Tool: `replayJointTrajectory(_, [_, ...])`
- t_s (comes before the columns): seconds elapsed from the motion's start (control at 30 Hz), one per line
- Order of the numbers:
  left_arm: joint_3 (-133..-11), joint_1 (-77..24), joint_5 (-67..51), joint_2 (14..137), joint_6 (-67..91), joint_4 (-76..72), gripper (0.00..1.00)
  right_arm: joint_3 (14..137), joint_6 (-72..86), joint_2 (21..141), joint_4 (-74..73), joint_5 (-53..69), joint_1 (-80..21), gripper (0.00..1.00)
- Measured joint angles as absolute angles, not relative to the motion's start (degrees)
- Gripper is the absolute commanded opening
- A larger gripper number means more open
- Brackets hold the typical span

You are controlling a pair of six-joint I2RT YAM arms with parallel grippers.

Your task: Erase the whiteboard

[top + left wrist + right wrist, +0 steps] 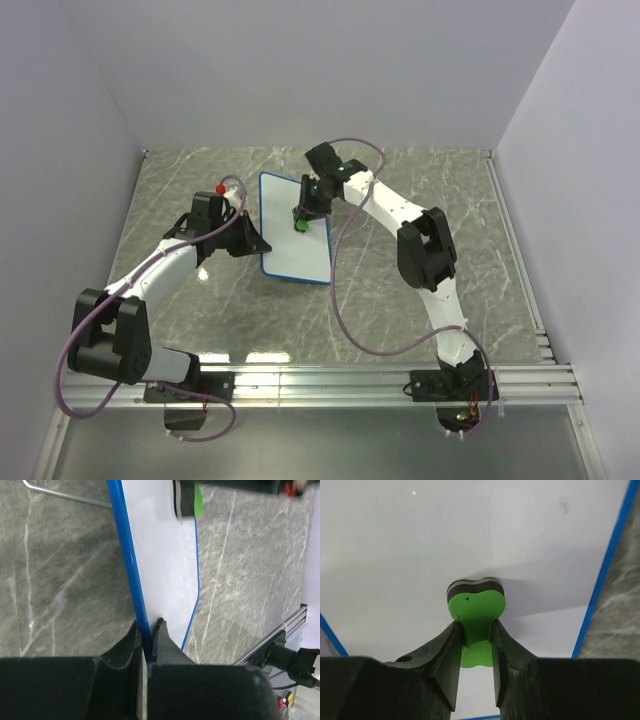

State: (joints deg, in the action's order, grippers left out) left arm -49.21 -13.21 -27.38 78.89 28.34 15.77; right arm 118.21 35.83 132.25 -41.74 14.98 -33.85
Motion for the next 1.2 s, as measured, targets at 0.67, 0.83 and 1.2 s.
replayJointTrajectory(0.67, [-50.83,-13.21,-25.87,79.31,28.05,21.32,0.00,105.19,36.14,124.44,-37.26,19.70,-38.17,0.00])
replayJointTrajectory(0.83, [-51.07,-13.26,-25.82,79.26,28.05,21.50,0.00,110.08,36.10,127.59,-42.44,21.28,-36.42,0.00])
replayJointTrajectory(1.2, [-52.95,-14.09,-25.65,78.56,28.10,23.05,0.00,101.69,35.81,125.60,-42.65,11.62,-33.10,0.00])
